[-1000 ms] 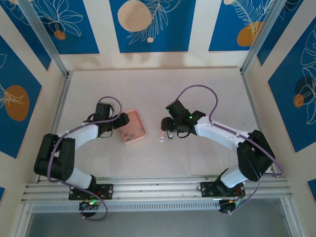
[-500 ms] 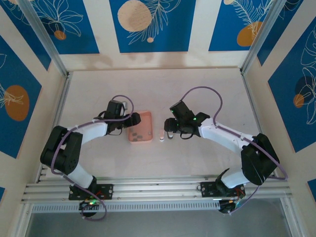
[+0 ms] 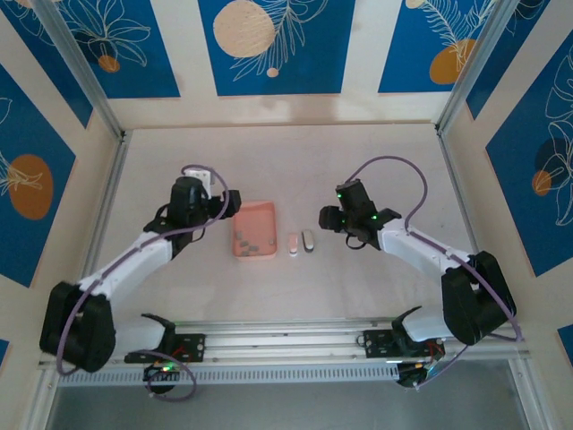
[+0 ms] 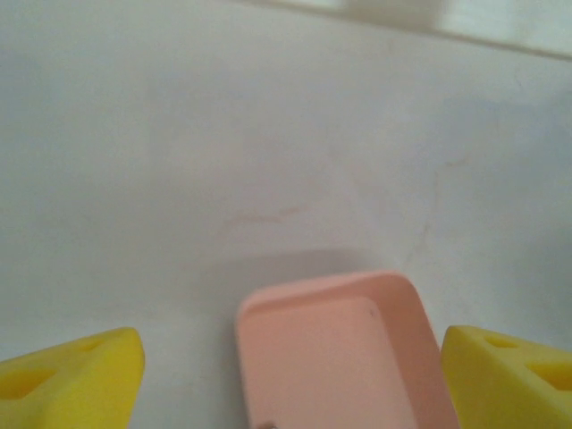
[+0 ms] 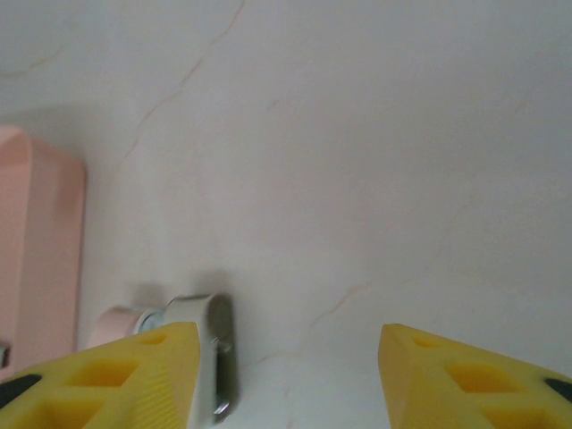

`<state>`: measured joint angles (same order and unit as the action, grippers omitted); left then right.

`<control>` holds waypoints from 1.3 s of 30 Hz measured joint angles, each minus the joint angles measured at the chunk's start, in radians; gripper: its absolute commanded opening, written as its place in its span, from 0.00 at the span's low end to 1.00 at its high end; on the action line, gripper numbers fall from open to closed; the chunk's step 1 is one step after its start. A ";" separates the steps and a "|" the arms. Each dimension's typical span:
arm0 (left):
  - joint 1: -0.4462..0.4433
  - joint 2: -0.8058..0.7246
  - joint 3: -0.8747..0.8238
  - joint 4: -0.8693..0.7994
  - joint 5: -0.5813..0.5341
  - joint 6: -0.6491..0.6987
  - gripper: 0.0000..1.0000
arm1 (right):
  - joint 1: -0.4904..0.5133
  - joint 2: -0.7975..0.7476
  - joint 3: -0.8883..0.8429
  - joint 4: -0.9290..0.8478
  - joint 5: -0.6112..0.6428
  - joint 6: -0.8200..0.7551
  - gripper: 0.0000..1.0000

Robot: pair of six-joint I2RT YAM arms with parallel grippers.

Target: Load the staples into the stapler

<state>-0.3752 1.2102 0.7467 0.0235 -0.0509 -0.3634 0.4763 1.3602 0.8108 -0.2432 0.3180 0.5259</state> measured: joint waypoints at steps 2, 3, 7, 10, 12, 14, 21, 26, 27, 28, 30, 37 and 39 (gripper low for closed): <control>0.001 -0.073 -0.047 0.027 -0.076 0.063 0.90 | -0.046 -0.025 -0.040 0.069 0.001 -0.050 0.57; 0.002 -0.097 -0.066 0.039 -0.106 0.090 0.91 | -0.069 -0.037 -0.058 0.097 0.000 -0.068 0.58; 0.002 -0.169 -0.148 0.106 -0.250 0.216 1.00 | -0.172 -0.090 -0.145 0.232 -0.003 -0.135 0.66; 0.009 -0.195 -0.228 0.205 -0.342 0.303 1.00 | -0.230 -0.109 -0.188 0.305 -0.004 -0.172 0.94; 0.017 -0.194 -0.294 0.291 -0.388 0.347 1.00 | -0.258 -0.114 -0.203 0.335 -0.011 -0.186 0.99; 0.024 -0.182 -0.357 0.372 -0.417 0.379 1.00 | -0.280 -0.122 -0.215 0.365 -0.015 -0.203 0.99; 0.052 -0.014 -0.500 0.703 -0.457 0.468 1.00 | -0.339 -0.141 -0.240 0.446 -0.011 -0.262 0.99; 0.063 0.240 -0.532 1.011 -0.443 0.529 1.00 | -0.388 -0.125 -0.316 0.560 -0.008 -0.293 0.99; 0.063 0.299 -0.536 1.075 -0.440 0.536 1.00 | -0.393 -0.111 -0.331 0.584 -0.006 -0.299 0.99; 0.065 0.344 -0.540 1.118 -0.434 0.543 1.00 | -0.397 -0.093 -0.343 0.605 -0.005 -0.308 0.99; 0.072 0.370 -0.559 1.167 -0.414 0.551 1.00 | -0.399 -0.053 -0.357 0.649 -0.007 -0.323 0.99; 0.126 0.378 -0.576 1.311 -0.312 0.549 1.00 | -0.416 0.074 -0.358 0.805 -0.051 -0.388 0.99; 0.153 0.394 -0.569 1.310 -0.289 0.541 1.00 | -0.431 0.111 -0.358 0.855 -0.076 -0.394 0.99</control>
<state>-0.2226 1.6047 0.1780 1.3331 -0.3401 0.1776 0.0452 1.4712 0.4526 0.6113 0.2417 0.1318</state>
